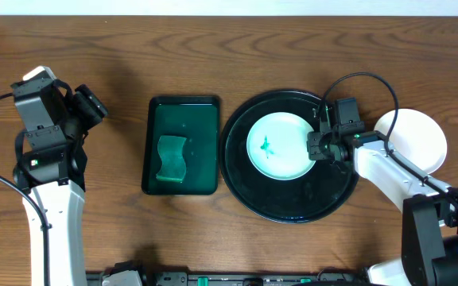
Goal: Clean dirty plates on tray and stack at the side
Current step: 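Hold the stained plate rim steady on the black tray with right gripper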
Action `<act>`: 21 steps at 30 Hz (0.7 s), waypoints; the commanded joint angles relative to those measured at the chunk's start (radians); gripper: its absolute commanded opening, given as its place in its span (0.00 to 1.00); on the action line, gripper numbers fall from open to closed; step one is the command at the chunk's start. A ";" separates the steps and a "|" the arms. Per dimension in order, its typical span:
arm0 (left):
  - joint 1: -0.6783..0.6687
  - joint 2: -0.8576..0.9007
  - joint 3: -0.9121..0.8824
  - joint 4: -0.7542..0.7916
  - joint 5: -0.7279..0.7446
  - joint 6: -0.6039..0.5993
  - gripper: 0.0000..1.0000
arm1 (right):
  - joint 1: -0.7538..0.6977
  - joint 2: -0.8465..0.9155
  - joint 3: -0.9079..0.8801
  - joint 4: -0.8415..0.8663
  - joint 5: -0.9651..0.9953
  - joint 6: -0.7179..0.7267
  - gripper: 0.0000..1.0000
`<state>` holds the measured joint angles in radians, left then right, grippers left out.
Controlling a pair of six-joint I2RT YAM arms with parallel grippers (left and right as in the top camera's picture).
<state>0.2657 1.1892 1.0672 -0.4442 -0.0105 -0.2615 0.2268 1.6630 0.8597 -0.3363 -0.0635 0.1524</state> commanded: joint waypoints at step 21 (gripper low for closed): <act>0.004 0.000 0.001 0.001 -0.009 -0.001 0.80 | 0.009 -0.070 -0.006 -0.083 0.010 0.143 0.01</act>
<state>0.2657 1.1892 1.0672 -0.4446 -0.0105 -0.2615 0.2283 1.6428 0.8562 -0.3935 -0.0563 0.2173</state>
